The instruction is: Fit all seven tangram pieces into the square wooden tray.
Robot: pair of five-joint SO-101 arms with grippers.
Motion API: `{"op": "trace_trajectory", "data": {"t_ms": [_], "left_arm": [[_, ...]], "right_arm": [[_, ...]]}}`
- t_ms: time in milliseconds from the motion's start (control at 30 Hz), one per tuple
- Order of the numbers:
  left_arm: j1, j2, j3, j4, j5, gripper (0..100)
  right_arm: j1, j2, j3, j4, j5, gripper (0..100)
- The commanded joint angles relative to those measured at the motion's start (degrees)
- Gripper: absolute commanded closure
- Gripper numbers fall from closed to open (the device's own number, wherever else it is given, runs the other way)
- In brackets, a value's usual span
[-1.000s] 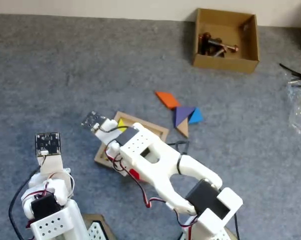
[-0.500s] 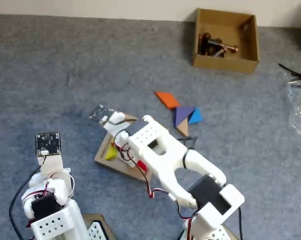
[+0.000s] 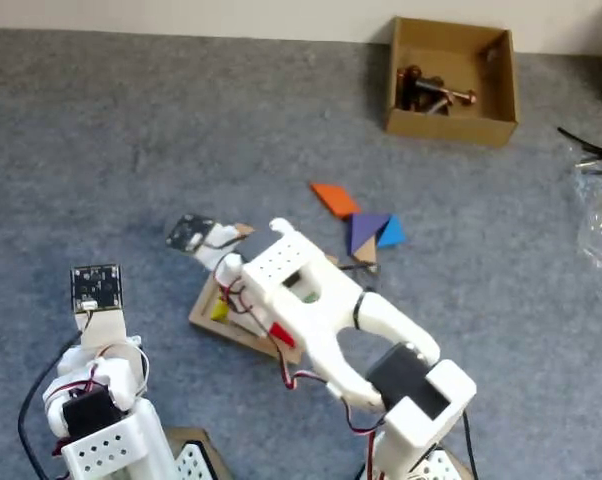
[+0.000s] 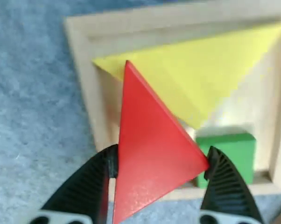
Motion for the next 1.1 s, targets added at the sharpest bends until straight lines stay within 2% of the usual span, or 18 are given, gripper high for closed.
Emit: {"op": "trace_trajectory", "data": {"t_ms": [0, 300, 533, 700, 933, 1067], "left_arm": [[0.8, -0.3, 1.2, 0.5, 0.5, 99], [0.8, -0.3, 1.2, 0.5, 0.5, 99], [0.8, -0.3, 1.2, 0.5, 0.5, 99], [0.8, -0.3, 1.2, 0.5, 0.5, 99], [0.8, -0.3, 1.2, 0.5, 0.5, 99], [0.8, -0.3, 1.2, 0.5, 0.5, 99]], "right_arm": [[-2.1, -0.5, -2.2, -1.3, -1.0, 82.6], [-3.6, -0.7, 4.8, -7.2, -0.6, 82.2], [-2.3, -0.7, 4.7, -6.9, -0.6, 82.0], [-0.9, -0.8, 4.6, -6.6, -0.6, 75.9], [-0.7, -0.8, 4.5, -3.3, -0.5, 75.3], [-0.2, -0.8, 4.5, -3.0, 1.9, 75.2]]}}
